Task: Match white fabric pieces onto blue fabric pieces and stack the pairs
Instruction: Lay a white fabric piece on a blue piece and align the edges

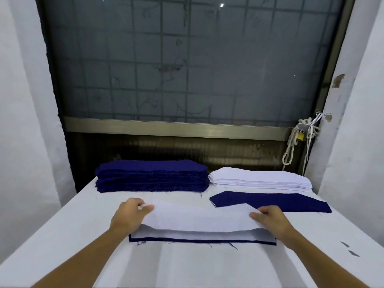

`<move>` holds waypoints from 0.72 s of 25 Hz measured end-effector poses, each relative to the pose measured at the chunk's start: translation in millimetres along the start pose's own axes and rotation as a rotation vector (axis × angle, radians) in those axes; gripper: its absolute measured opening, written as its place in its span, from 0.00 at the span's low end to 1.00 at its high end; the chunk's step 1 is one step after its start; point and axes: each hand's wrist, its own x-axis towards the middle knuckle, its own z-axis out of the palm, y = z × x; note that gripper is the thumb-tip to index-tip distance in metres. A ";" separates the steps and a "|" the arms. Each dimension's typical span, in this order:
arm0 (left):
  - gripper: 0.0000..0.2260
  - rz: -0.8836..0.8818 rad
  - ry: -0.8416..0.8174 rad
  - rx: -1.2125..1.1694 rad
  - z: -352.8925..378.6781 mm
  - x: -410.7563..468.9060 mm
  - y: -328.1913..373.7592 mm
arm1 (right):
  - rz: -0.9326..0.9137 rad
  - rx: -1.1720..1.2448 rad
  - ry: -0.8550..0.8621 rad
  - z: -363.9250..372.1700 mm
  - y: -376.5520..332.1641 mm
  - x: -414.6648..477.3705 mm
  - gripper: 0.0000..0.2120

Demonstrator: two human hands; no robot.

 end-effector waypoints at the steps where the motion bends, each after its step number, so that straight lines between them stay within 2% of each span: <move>1: 0.19 -0.022 -0.007 0.051 4.9 -3.8 -4.7 | 0.000 -0.031 0.038 5.2 5.7 -2.5 0.16; 4: 0.16 -0.072 0.002 0.141 16.8 -16.3 -17.4 | -0.043 -0.168 0.155 20.2 23.8 -8.8 0.14; 7: 0.15 -0.083 0.106 0.162 27.7 -25.4 -21.3 | -0.117 -0.279 0.244 28.9 34.6 -11.1 0.10; 13: 0.14 -0.080 0.134 0.190 33.0 -28.7 -20.9 | -0.134 -0.398 0.335 29.7 41.9 -9.4 0.08; 18: 0.14 -0.073 0.148 0.185 35.4 -27.7 -23.1 | -0.131 -0.453 0.351 30.6 35.6 -13.8 0.11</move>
